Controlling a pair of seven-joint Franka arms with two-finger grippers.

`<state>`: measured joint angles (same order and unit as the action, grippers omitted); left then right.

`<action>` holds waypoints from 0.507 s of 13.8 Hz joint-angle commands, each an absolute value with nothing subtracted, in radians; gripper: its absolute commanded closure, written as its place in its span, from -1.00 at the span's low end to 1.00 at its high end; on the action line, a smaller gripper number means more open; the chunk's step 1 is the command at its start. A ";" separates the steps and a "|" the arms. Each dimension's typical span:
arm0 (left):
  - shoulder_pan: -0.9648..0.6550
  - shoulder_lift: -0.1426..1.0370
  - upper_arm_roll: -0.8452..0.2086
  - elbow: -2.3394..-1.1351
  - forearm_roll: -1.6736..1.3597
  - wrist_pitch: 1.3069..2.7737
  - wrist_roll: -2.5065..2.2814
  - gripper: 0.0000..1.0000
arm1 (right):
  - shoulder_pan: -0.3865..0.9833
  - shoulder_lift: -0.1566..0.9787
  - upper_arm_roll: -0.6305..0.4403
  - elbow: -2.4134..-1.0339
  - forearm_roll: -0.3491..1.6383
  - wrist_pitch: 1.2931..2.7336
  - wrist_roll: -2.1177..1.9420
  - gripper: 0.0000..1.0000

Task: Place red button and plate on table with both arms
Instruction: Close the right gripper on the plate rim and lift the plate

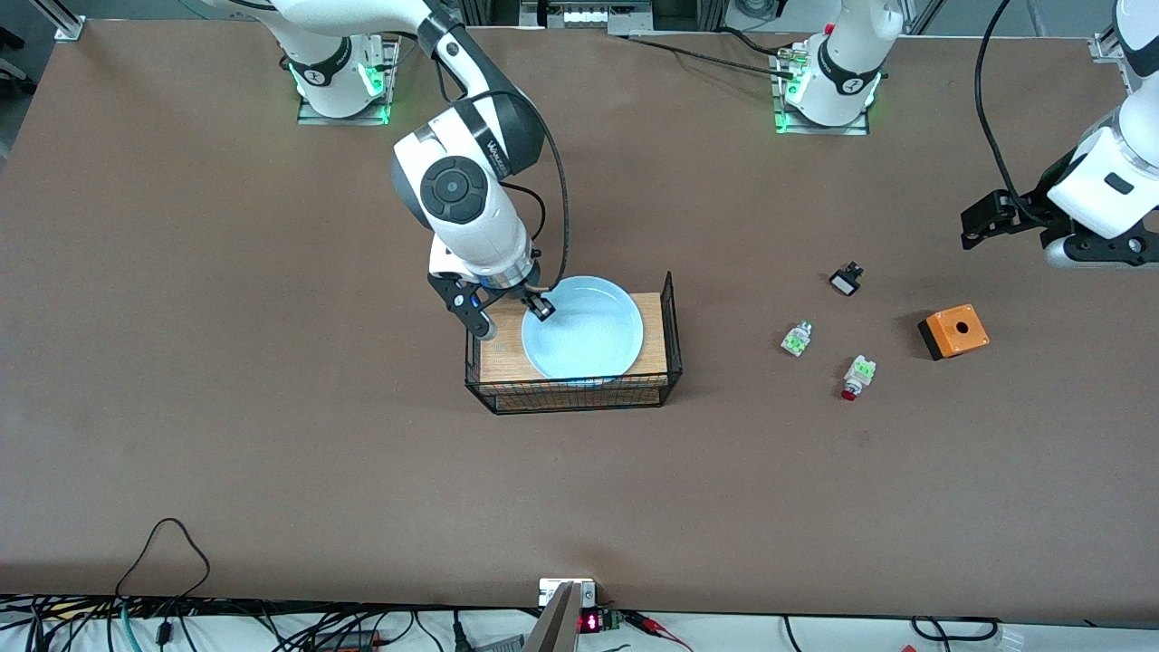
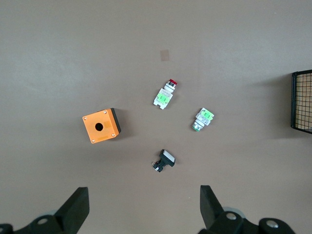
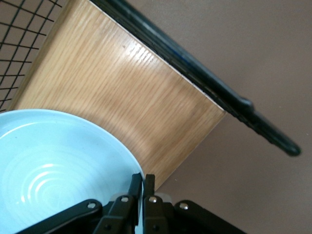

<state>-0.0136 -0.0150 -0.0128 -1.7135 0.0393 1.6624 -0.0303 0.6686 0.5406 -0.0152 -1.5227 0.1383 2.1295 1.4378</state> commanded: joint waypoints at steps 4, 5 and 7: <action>-0.015 -0.021 -0.011 -1.700 0.028 1.638 -0.028 -1.00 | 0.663 0.505 -0.028 -1.500 0.137 2.129 1.422 1.00; -0.015 -0.021 -0.011 -1.700 0.028 1.638 -0.028 -1.00 | 0.664 0.483 -0.026 -1.500 0.140 2.128 1.422 1.00; -0.015 -0.021 -0.011 -1.700 0.028 1.638 -0.028 -1.00 | 0.664 0.437 -0.026 -1.500 0.138 2.105 1.422 1.00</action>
